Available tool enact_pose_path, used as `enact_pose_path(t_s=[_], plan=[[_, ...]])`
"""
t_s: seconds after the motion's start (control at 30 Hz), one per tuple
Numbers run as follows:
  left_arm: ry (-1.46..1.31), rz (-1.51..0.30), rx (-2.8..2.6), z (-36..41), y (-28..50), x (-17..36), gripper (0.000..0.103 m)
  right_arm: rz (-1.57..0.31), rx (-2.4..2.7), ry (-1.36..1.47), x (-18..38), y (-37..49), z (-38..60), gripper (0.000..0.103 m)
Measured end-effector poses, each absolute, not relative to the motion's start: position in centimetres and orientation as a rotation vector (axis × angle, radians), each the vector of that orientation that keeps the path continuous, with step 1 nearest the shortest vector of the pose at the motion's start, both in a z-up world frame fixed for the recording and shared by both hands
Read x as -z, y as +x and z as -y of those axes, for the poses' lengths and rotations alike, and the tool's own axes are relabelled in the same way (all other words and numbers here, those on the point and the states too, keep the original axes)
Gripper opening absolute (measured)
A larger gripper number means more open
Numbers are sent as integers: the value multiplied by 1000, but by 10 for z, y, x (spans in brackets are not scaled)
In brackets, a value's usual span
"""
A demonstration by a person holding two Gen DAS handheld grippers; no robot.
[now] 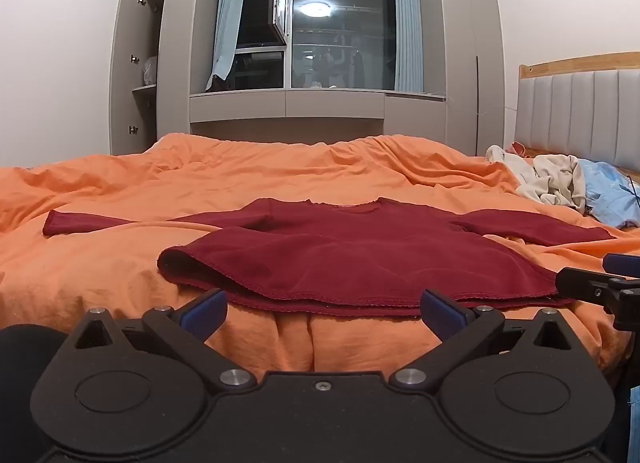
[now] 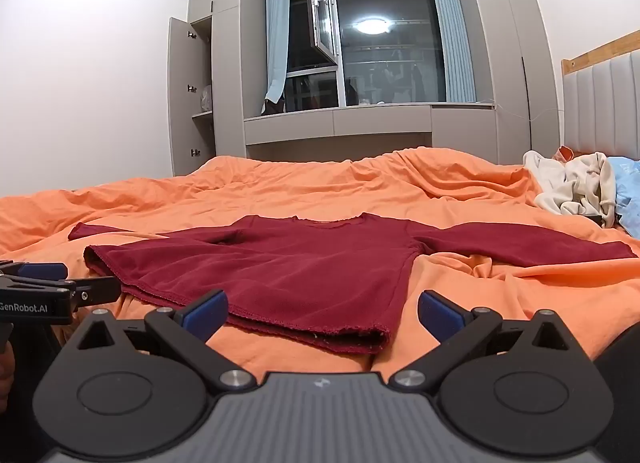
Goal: Fold small clothes
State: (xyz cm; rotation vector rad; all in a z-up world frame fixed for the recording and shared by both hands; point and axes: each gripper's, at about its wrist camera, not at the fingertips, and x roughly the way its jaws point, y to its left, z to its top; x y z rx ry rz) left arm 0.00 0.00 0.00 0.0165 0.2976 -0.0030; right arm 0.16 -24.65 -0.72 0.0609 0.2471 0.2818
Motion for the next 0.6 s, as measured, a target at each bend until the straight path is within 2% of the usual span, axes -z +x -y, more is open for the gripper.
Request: enact_pose_path(t_s=[0.6], plan=[[15,-306,2,0,0,0,102,-249,-282,62,8,3,247,103]])
